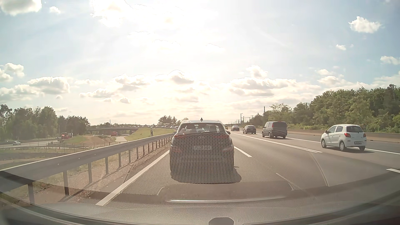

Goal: Follow the waypoints while adhering to traffic rules and regulations

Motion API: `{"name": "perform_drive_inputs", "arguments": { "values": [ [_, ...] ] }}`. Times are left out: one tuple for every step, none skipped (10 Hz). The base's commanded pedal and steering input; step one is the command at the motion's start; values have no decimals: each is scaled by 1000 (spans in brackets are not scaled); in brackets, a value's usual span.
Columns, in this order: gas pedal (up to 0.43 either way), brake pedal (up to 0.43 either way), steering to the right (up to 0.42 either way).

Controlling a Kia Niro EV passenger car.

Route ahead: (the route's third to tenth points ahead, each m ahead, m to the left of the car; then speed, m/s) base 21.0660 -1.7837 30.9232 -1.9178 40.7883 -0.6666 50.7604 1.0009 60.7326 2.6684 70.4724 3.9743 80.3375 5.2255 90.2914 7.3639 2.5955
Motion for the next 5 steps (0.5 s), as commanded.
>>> {"name": "perform_drive_inputs", "arguments": {
  "values": [
    [0,110,-4],
    [0,85,-3],
    [0,61,-4],
    [0,49,-3],
    [0,43,-3]
  ]
}}
